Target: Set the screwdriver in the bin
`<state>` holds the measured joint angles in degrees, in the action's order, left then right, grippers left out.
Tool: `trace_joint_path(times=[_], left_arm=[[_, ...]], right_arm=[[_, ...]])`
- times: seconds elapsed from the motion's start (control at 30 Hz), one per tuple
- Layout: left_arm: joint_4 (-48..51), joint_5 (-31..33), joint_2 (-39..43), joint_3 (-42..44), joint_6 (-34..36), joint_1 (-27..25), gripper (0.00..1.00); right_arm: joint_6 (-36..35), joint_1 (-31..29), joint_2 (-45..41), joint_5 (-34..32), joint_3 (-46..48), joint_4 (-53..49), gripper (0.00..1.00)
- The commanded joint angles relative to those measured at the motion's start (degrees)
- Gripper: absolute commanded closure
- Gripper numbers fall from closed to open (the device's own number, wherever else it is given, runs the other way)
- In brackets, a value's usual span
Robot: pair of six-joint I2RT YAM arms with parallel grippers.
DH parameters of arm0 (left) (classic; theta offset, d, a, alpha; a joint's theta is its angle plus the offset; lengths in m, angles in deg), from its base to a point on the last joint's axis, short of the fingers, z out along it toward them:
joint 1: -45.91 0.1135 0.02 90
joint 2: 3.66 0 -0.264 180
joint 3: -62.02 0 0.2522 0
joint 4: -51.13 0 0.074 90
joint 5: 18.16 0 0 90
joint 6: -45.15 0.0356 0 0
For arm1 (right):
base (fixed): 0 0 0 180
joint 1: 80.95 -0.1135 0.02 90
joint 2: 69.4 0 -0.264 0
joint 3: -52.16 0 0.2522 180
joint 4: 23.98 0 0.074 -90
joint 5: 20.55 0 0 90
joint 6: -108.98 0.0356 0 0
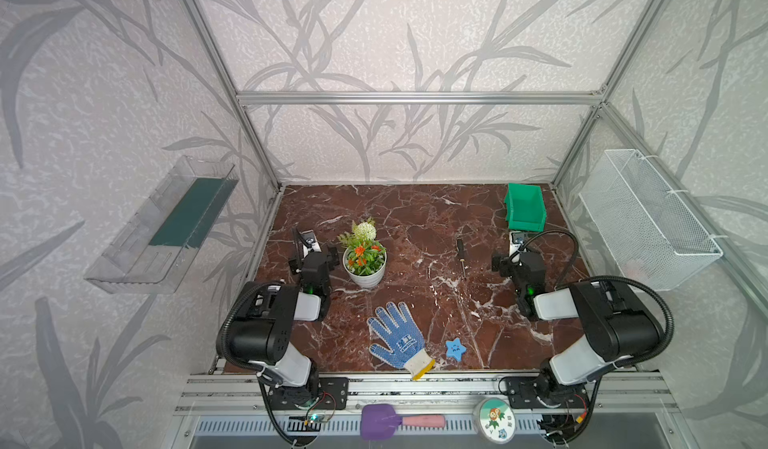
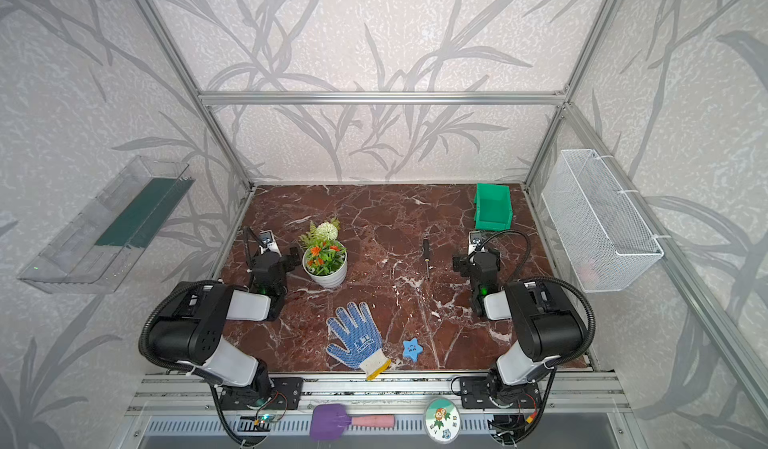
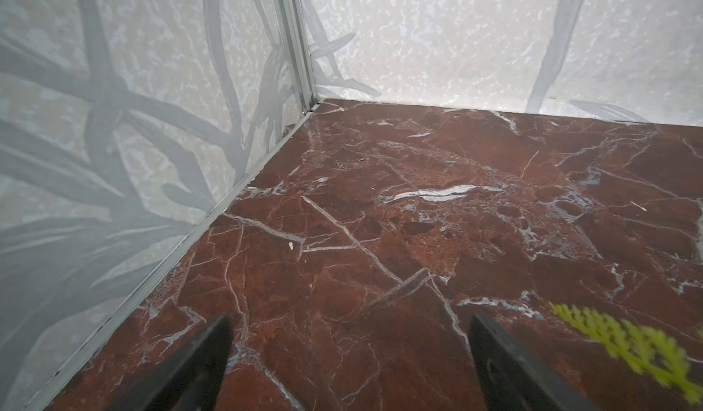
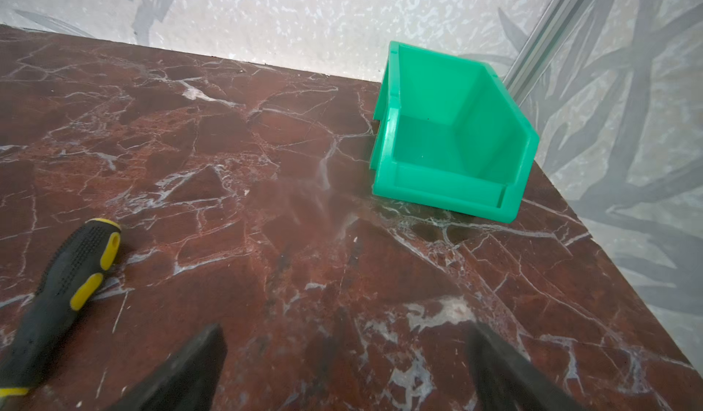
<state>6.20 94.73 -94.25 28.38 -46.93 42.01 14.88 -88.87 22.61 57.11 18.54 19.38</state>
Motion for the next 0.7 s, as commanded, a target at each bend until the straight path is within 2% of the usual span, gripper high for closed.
trace_joint_path(times=[0.0, 0.47, 0.67], left_arm=[[-0.77, 0.0, -0.38, -0.29, 0.51, 0.3, 0.01], [-0.98, -0.04, -0.38, -0.12, 0.58, 0.3, 0.01], [-3.01, 1.94, -0.4, 0.65, 0.85, -0.14, 0.01]], right_arm=[[0.47, -0.07, -0.94, 0.21, -0.89, 0.53, 0.01], [0.49, -0.01, -0.9, 0.21, -0.89, 0.49, 0.01], [0.49, -0.08, -0.88, 0.14, -0.89, 0.45, 0.01]])
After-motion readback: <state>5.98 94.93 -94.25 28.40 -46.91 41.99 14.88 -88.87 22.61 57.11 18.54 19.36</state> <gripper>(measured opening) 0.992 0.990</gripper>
